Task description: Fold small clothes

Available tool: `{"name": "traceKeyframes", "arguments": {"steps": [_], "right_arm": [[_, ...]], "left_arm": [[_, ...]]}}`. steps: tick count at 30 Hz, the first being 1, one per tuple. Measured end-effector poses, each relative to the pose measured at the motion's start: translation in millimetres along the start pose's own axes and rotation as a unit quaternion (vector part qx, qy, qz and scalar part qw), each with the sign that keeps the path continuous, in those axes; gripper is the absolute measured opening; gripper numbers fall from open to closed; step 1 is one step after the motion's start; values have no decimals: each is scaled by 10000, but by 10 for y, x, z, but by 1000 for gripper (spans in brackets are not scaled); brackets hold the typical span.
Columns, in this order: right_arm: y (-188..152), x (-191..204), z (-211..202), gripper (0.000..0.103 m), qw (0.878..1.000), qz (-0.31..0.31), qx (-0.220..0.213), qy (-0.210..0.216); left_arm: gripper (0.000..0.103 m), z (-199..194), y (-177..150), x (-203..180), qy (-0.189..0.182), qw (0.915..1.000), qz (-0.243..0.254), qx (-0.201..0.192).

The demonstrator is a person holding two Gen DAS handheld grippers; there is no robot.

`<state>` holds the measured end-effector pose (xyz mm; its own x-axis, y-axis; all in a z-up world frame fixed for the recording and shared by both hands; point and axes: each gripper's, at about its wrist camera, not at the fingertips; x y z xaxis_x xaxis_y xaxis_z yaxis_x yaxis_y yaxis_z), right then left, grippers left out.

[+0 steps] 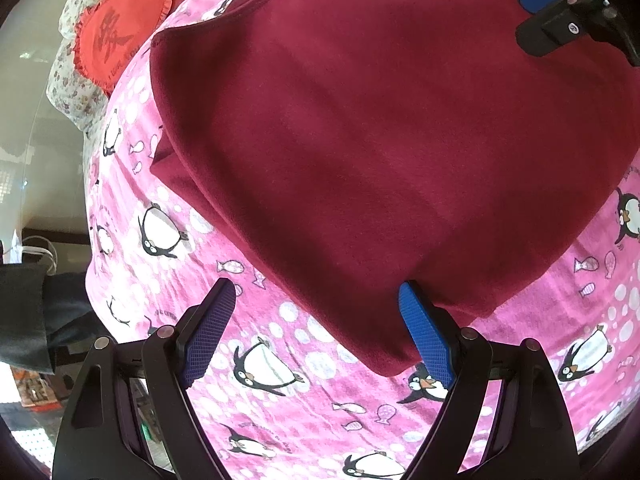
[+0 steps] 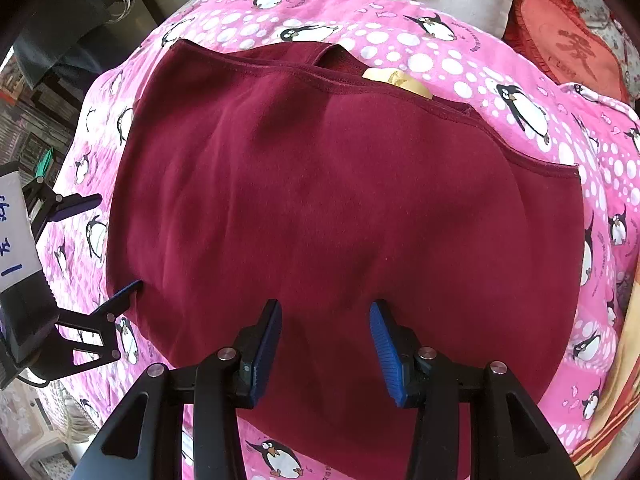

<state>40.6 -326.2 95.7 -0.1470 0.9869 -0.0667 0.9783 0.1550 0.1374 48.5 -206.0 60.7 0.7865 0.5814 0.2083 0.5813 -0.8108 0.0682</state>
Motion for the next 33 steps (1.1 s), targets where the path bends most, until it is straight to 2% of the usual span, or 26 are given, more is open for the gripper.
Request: {"name": "traceKeyframes", "arguments": {"steps": [12,21,31,33], "right_arm": [[-5,5,3,44,10000,-8,22,27],[-6,-52,1,44,9999,24,35,102],[53,-103,-11,44,9999,50,43,119],[60,-89,13,44,9998,90,94,182]], "left_arm": [[84,29,-37,29,-86,9999,-87,-29],[84,42,-13,-37,8,10000,1,10],[84,101,13,-31,-115,9999,-67,54],[84,82,6,10,-198,9995,-226,67]]}}
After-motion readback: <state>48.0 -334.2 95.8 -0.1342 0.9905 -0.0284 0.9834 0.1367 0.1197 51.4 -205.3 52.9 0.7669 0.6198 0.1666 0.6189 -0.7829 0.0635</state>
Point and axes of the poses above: each gripper's, at about its wrist camera, not at the fingertips, and z roughly the way its jaws point, x to its left, y to its top, and after that the axes turned 11 degrees about -y, right-handed
